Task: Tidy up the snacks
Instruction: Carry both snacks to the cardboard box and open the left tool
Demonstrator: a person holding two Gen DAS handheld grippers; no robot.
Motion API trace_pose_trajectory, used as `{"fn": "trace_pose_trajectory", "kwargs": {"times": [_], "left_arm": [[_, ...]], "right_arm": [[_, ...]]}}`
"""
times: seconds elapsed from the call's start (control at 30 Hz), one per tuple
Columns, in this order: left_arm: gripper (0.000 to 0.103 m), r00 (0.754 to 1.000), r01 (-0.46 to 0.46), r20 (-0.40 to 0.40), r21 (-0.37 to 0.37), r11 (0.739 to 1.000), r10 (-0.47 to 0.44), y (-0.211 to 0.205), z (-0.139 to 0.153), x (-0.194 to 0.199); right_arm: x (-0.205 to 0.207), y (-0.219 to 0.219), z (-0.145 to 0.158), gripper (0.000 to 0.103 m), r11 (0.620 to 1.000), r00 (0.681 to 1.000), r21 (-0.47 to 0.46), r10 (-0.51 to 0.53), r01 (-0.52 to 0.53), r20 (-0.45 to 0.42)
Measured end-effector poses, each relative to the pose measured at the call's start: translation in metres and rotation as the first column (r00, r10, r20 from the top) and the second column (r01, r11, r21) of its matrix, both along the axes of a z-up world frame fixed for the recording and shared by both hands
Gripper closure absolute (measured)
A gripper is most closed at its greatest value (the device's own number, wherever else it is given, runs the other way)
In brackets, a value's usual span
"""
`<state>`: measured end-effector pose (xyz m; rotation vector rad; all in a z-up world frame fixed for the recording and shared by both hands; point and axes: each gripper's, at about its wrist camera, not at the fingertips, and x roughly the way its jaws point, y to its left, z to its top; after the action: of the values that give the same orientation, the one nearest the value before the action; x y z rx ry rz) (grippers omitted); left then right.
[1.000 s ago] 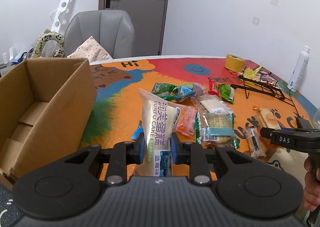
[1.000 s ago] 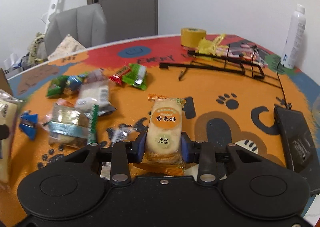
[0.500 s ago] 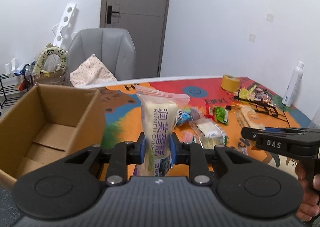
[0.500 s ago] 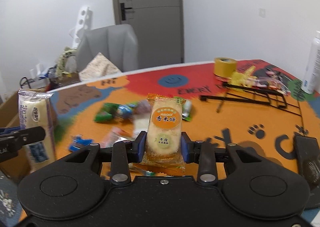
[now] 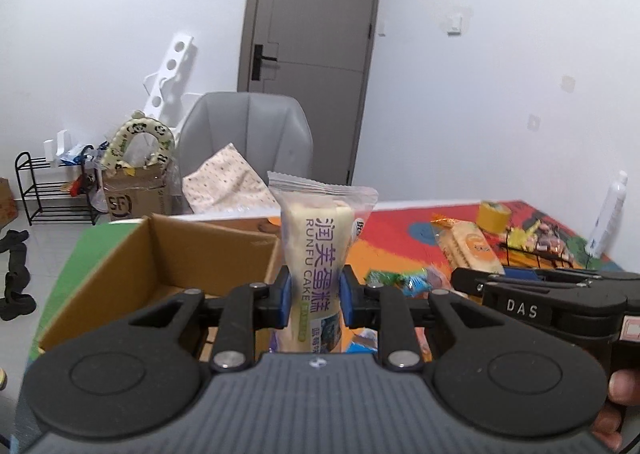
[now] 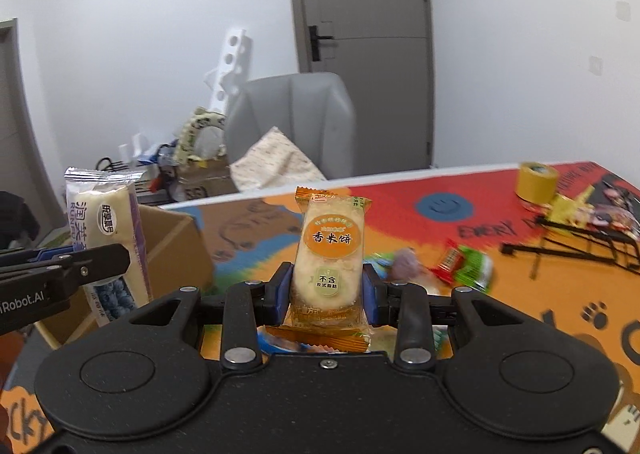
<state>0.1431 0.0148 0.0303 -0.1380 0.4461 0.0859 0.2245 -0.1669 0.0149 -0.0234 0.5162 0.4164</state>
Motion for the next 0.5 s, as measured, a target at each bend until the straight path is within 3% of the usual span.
{"fn": "trace_pose_trajectory", "kwargs": {"times": [0.5], "left_arm": [[0.081, 0.993, -0.085, 0.077, -0.029, 0.996, 0.087, 0.051, 0.025, -0.011]], "right_arm": [[0.003, 0.057, 0.026, 0.069, 0.993, 0.993, 0.03, 0.114, -0.116, 0.039]]}}
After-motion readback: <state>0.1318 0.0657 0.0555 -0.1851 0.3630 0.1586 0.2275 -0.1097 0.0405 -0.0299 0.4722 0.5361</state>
